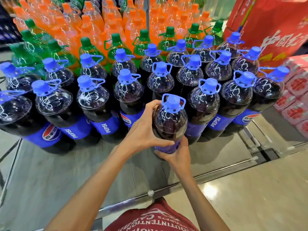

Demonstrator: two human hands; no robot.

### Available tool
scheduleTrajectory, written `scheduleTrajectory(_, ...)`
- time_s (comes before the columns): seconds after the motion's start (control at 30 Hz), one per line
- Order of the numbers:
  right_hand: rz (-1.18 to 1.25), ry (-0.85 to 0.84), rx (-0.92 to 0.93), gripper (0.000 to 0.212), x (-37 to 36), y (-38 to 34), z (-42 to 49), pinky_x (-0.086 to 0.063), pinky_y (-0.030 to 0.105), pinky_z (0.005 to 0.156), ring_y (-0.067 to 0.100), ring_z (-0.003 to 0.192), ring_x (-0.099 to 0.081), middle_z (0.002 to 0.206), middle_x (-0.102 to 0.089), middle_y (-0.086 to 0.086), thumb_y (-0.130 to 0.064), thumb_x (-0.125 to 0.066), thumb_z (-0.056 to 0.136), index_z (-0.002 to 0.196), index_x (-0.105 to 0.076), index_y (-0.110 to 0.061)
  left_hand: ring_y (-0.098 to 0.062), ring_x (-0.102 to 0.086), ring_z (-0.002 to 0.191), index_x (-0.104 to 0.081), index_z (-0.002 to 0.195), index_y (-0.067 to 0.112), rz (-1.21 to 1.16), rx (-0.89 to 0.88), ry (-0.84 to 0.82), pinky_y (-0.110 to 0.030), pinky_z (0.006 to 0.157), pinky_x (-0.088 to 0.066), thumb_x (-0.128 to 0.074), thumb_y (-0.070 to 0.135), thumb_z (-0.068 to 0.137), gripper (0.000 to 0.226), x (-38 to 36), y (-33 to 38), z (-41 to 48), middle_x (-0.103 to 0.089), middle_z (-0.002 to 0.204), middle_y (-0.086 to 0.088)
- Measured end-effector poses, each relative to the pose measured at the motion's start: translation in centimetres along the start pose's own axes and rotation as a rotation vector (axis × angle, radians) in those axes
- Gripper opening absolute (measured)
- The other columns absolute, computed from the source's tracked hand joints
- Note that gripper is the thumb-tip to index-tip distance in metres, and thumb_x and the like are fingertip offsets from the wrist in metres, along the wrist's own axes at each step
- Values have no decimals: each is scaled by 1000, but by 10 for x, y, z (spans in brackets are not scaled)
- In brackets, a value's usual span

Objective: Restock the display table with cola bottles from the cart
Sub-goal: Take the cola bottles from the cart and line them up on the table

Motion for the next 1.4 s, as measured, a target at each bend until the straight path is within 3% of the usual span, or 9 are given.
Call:
scheduleTrajectory(0.17,-181,68,39,108,-1,-3,-6,-54,40,82,18,119,-55,135,-47,-3,-58,-93,51,139,-47,-17,-2,-43,137,-17,149,36,6,-32,-12,-35,113,-41,-98,37,58,122,-1,-4,-2,-38,148,18)
scheduleTrajectory(0.27,-130,67,31,113,-4,-1,-9,-53,40,94,18,125,-53,139,-46,3,-47,-97,53,145,-42,-13,-2,-38,141,-18,152,31,-8,-67,-38,-31,117,-36,-97,32,62,120,0,-7,-2,-37,151,14)
scheduleTrajectory(0.3,-95,60,43,114,-4,0,-10,-51,36,101,11,127,-50,140,-44,5,-42,-99,53,146,-41,-11,-1,-38,141,-18,152,30,5,-82,-39,-30,117,-36,-97,33,62,120,1,-7,-3,-37,151,14)
scheduleTrajectory(0.37,-38,48,80,114,-3,2,-11,-42,15,107,-15,122,-42,140,-43,10,-31,-101,53,147,-40,-6,0,-39,140,-19,154,26,52,-104,-22,-28,116,-37,-96,35,62,120,2,-6,-4,-37,152,12)
scheduleTrajectory(0.4,-37,51,102,114,-2,2,-10,-36,5,104,-21,117,-39,140,-42,13,-28,-101,53,147,-41,-3,-1,-39,140,-20,154,22,62,-111,-8,-29,116,-36,-96,35,62,120,2,-6,-4,-36,153,9)
scheduleTrajectory(0.53,-99,79,147,112,1,1,-6,-22,-8,95,-6,109,-35,136,-41,18,-30,-99,57,146,-39,2,-12,-39,142,-22,154,8,44,-129,36,-36,120,-33,-97,32,62,121,-3,-9,5,-35,152,-4)
scheduleTrajectory(0.63,-123,108,124,108,0,2,-2,-29,1,96,17,118,-45,137,-40,15,-33,-97,62,147,-38,0,-15,-39,140,-23,153,6,49,-151,55,-27,120,-31,-97,29,62,120,-4,-10,12,-34,149,-7)
scheduleTrajectory(0.8,-178,132,124,103,-4,0,-1,-47,41,99,33,128,-46,141,-40,16,-33,-95,66,145,-38,0,-1,-33,134,-20,155,8,70,-173,65,-10,113,-24,-96,27,64,120,-5,-15,16,-29,144,0)
scheduleTrajectory(1.4,-198,150,139,103,-9,-2,3,-52,45,86,39,121,-49,132,-41,19,-48,-90,68,141,-38,3,-8,-32,144,-14,158,16,116,-142,56,-28,113,-34,-92,44,65,125,-3,-22,21,-26,153,1)
Point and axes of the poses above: each hand's wrist, its own z-axis towards the middle knuckle, its own x-axis out of the back of the hand, y = z × x, the point moved 6 cm from there along z, towards the middle knuckle
